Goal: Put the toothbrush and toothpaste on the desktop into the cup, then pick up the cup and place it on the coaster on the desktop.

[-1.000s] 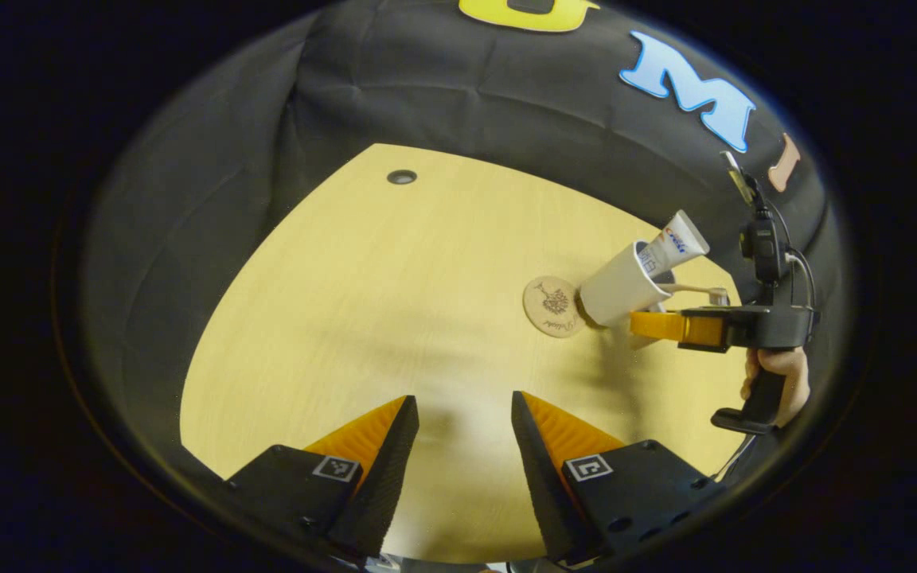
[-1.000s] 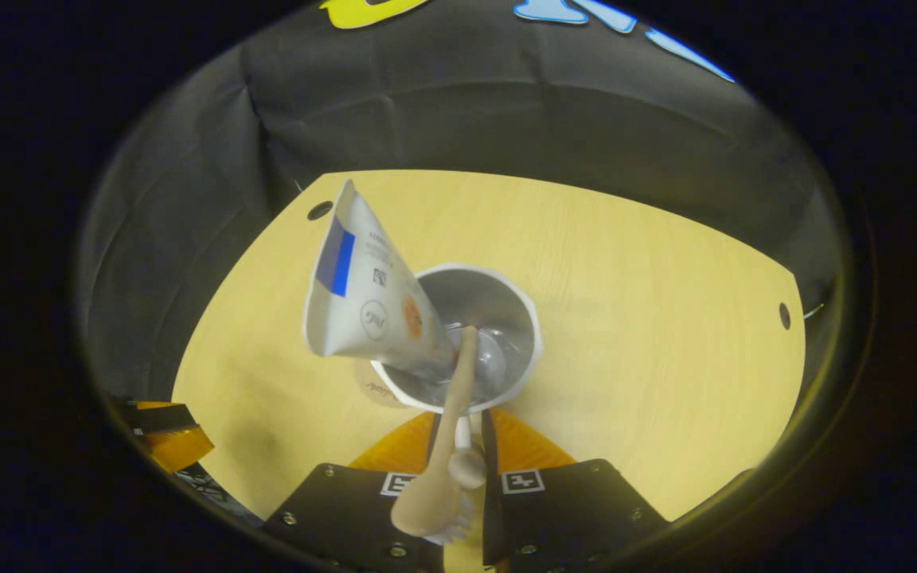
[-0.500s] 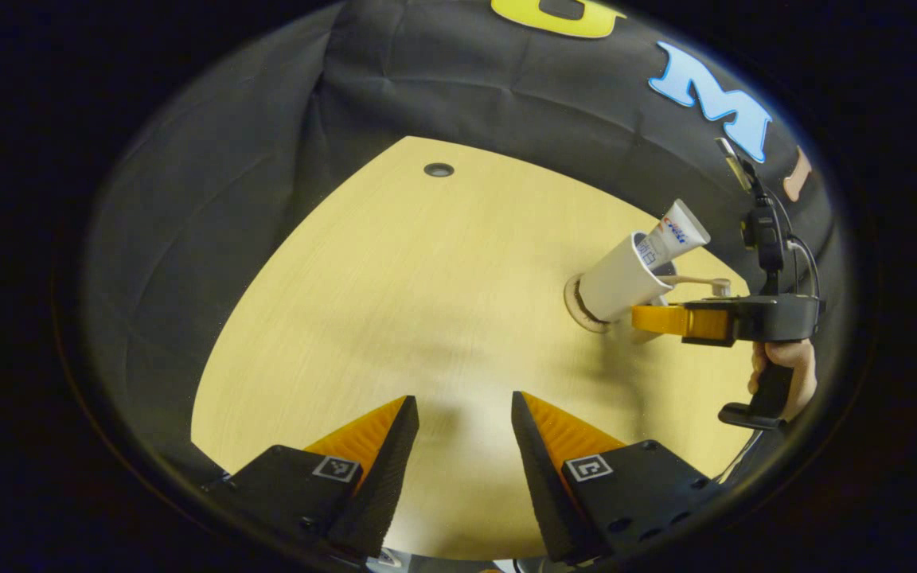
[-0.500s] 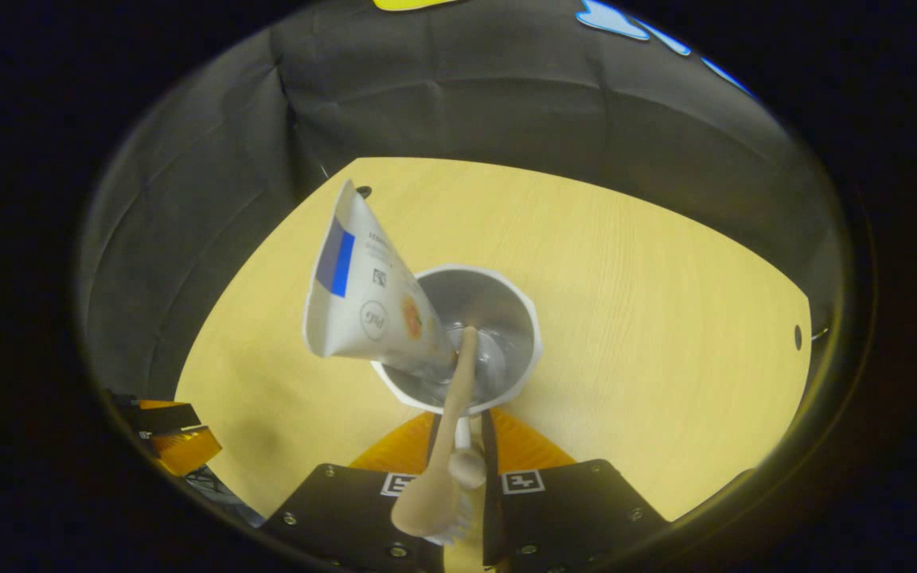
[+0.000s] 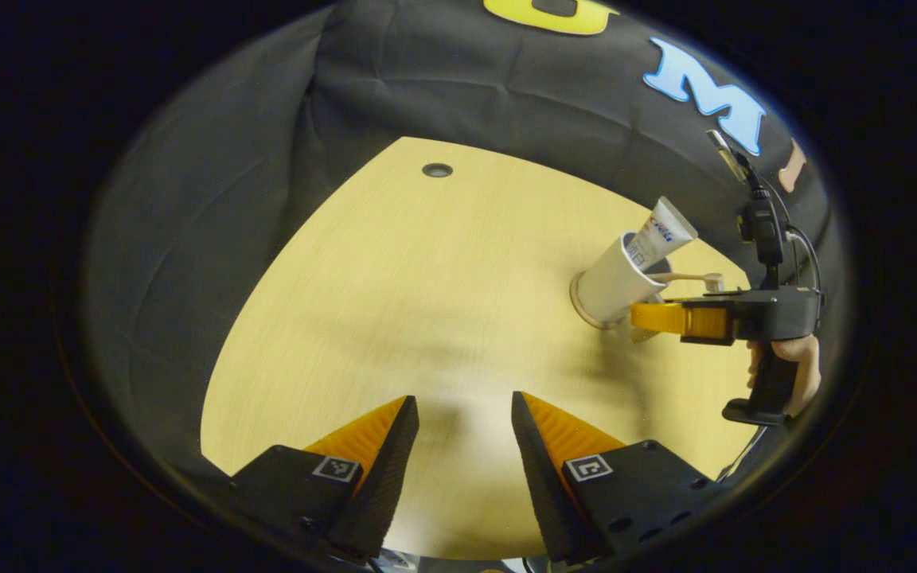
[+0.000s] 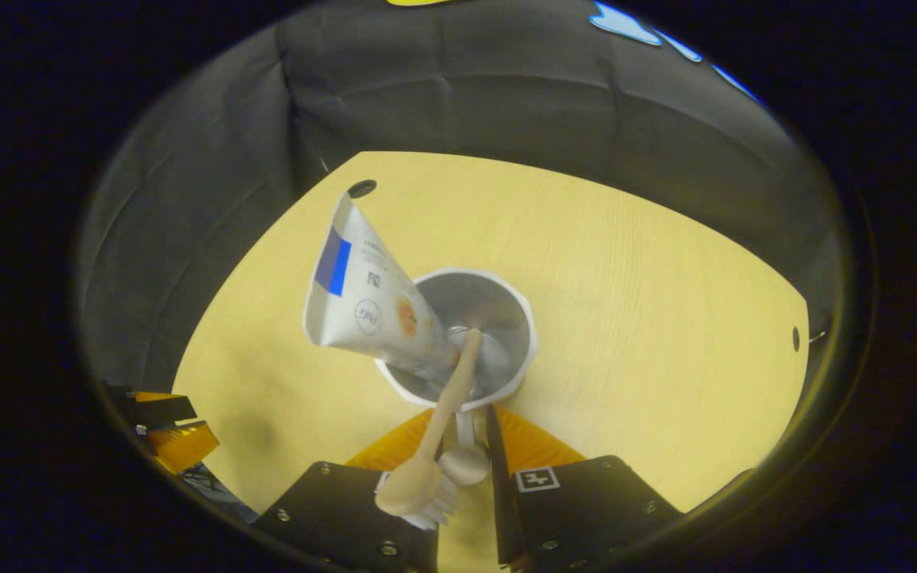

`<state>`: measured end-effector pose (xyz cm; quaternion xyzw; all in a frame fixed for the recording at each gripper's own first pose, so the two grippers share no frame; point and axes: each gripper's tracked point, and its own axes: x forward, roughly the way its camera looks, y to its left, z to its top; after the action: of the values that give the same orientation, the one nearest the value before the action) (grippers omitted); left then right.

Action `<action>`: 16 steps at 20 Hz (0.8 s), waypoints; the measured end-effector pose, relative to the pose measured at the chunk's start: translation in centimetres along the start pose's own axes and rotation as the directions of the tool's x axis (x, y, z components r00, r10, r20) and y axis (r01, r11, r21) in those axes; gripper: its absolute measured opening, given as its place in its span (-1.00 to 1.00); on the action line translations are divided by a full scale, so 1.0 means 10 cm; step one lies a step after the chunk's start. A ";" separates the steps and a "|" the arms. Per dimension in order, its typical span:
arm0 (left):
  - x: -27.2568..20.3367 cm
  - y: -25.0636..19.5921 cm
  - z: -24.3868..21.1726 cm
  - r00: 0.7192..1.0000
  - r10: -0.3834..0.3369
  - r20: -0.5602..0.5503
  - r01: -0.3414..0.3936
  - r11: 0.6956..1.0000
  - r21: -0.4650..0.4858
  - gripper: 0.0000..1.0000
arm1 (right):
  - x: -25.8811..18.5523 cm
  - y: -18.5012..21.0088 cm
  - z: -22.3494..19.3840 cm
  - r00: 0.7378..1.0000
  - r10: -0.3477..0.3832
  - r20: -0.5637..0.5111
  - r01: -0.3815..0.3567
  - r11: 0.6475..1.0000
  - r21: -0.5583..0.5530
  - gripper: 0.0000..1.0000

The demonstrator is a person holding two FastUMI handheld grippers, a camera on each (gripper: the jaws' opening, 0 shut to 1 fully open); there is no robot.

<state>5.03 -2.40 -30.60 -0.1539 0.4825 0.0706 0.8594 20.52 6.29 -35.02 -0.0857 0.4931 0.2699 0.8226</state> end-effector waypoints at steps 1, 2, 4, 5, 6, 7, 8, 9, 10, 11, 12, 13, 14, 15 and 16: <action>0.00 -0.02 0.00 1.000 -0.003 0.002 0.003 1.000 0.005 0.58 | -0.01 0.00 0.02 1.000 0.002 0.004 -0.002 1.000 0.007 -0.29; -0.01 -0.03 0.01 1.000 -0.005 0.004 0.005 1.000 0.008 0.58 | -0.03 0.02 0.02 1.000 0.003 0.008 -0.003 1.000 0.010 -0.29; -0.04 -0.10 0.02 1.000 -0.012 0.012 0.012 1.000 0.019 0.58 | -0.12 0.03 0.04 1.000 0.005 0.029 -0.005 1.000 0.014 -0.28; -0.06 -0.13 0.03 1.000 -0.015 0.016 0.015 1.000 0.026 0.58 | -0.18 0.02 0.06 0.999 0.008 0.038 -0.008 1.000 0.016 -0.28; -0.08 -0.16 0.04 1.000 -0.017 0.020 0.016 0.999 0.034 0.51 | -0.24 0.03 0.05 0.999 0.012 0.046 -0.013 1.000 0.019 -0.29; -0.09 -0.21 0.05 0.999 -0.020 0.025 0.019 0.999 0.042 0.51 | -0.30 0.02 0.05 0.998 0.015 0.055 -0.017 1.000 0.025 -0.44; -0.12 -0.28 0.06 0.999 -0.026 0.031 0.024 0.998 0.052 0.58 | -0.38 0.02 0.04 0.997 0.022 0.067 -0.025 0.999 0.036 -0.44; -0.13 -0.34 0.06 0.999 -0.032 0.038 0.029 0.998 0.061 0.58 | -0.44 0.01 0.03 0.997 0.027 0.077 -0.030 0.999 0.045 -0.44; -0.15 -0.41 0.07 0.998 -0.039 0.046 0.036 0.997 0.070 0.51 | -0.51 0.00 0.02 0.996 0.031 0.088 -0.036 0.998 0.053 -0.44; -0.15 -0.52 0.10 0.997 -0.052 0.057 0.047 0.995 0.083 0.49 | -0.61 -0.03 0.01 0.994 0.029 0.104 -0.036 0.997 0.061 -0.44; -0.17 -0.61 0.11 0.996 -0.063 0.070 0.057 0.994 0.096 0.57 | -0.68 -0.05 -0.02 0.993 0.024 0.117 -0.032 0.997 0.066 -0.44; -0.20 -0.69 0.15 0.994 -0.074 0.085 0.065 0.992 0.111 0.57 | -0.79 -0.07 -0.03 0.991 0.018 0.135 -0.028 0.997 0.074 -0.44; -0.23 -0.78 0.19 0.991 -0.087 0.102 0.074 0.989 0.130 0.49 | -0.88 -0.09 -0.04 0.988 0.012 0.151 -0.025 0.996 0.084 -0.44; -0.27 -0.88 0.25 0.988 -0.100 0.121 0.082 0.985 0.150 0.49 | -0.99 -0.12 -0.05 0.985 0.004 0.173 -0.021 0.995 0.096 -0.44; -0.32 -0.97 0.31 0.983 -0.115 0.143 0.090 0.981 0.169 0.49 | -1.12 -0.16 -0.04 0.980 -0.012 0.200 -0.010 0.994 0.109 -0.44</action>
<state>8.50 -10.45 -24.48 -0.1024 0.4108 -0.0019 0.9060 16.92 0.78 -25.82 -0.0132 0.4216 0.2495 0.8717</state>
